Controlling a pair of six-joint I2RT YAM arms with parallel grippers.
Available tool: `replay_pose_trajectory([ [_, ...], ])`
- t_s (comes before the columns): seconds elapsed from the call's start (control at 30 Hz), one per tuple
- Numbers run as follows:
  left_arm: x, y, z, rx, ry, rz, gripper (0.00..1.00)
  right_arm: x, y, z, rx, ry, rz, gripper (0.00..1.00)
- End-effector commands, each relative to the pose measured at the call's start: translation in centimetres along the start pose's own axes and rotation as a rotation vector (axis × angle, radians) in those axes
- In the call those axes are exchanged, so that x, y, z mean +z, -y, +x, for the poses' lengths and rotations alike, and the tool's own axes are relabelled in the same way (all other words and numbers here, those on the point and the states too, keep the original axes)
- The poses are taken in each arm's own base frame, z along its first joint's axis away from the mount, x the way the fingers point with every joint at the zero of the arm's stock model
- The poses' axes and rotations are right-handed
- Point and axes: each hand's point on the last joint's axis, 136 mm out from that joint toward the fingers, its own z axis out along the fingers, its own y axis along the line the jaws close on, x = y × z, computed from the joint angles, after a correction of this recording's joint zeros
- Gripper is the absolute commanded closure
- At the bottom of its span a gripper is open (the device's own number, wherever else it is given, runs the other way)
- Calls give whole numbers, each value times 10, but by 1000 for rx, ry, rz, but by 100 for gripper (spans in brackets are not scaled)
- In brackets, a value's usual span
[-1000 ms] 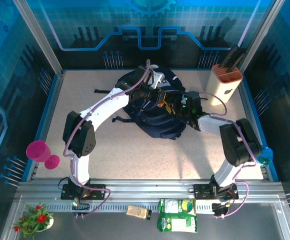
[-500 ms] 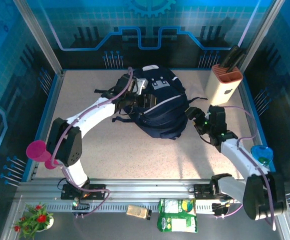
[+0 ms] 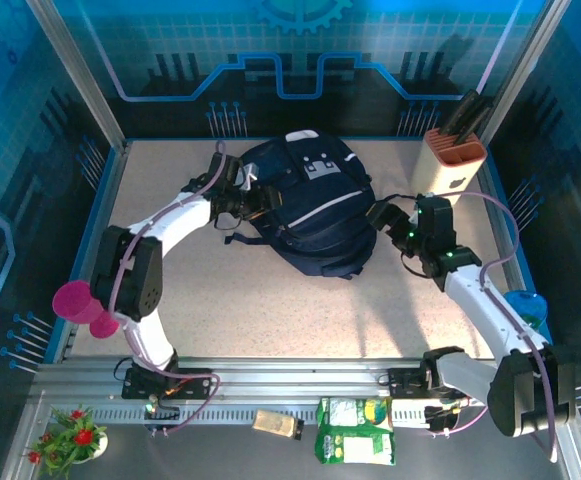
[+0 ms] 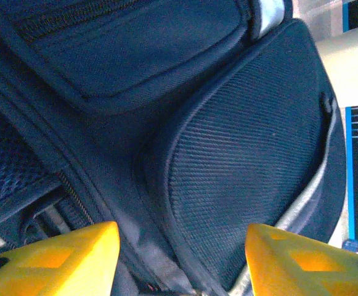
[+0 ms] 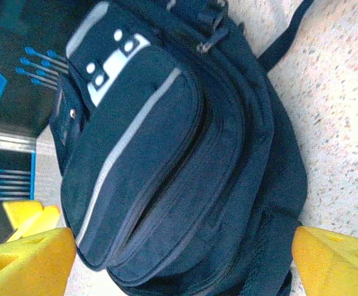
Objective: Pack the student bag
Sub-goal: Zip the student bag at the top-center of the table.
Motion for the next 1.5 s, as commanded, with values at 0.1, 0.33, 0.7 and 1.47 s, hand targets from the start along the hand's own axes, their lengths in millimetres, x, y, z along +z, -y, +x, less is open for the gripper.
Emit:
replay_pose_trajectory([
  [0.1,12,9,-8,-35,-74,67,55,10,-28,19,-92,-81,-36,9],
  [0.33,21,7,-9,-70,-104,78,70,26,-47,43,-148,-150,-45,10],
  [0.7,28,9,2,-137,-122,138,97,38,-74,76,-266,-168,23,16],
  [1.47,23,91,18,-223,-41,327,100,82,-88,134,-309,-92,258,54],
])
